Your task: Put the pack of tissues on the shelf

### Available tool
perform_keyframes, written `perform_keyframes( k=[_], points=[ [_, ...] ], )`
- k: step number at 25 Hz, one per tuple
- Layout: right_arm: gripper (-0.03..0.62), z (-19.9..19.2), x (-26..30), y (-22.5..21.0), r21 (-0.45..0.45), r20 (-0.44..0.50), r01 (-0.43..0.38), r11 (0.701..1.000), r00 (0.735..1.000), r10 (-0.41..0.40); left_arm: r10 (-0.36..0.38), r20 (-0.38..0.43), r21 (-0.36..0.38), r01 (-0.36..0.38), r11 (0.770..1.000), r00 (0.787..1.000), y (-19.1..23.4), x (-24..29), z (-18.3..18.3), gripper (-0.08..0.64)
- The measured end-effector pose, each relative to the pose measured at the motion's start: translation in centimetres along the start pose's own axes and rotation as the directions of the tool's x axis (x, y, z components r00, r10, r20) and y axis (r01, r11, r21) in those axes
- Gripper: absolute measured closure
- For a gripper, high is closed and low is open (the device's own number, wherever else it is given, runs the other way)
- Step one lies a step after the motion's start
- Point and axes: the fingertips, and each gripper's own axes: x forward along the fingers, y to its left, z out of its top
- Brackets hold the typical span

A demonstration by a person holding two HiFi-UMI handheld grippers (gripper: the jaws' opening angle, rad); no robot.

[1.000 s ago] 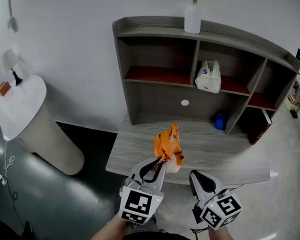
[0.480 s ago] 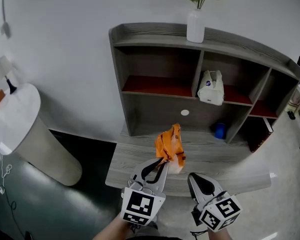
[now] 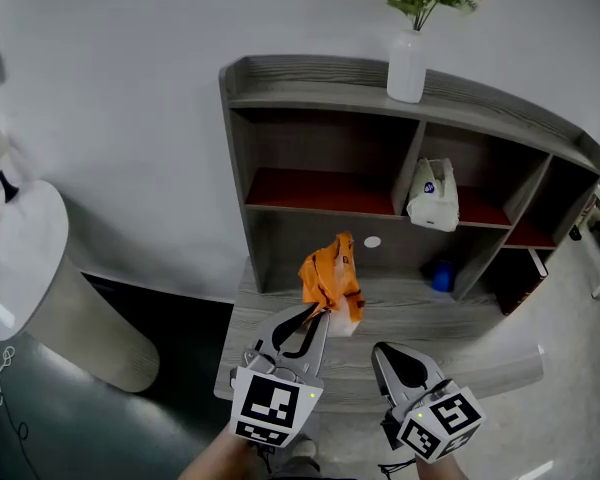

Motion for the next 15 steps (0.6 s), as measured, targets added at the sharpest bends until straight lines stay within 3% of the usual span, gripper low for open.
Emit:
perform_keyframes(
  k=[15],
  points=[
    [0.591, 2.6, 7.3, 1.0, -0.044, 0.000, -0.014, 0.999, 1.000, 0.014, 0.039, 0.090, 0.045, -0.043, 0.998, 0.995, 8.8, 2.4, 3.6, 0.535]
  ],
)
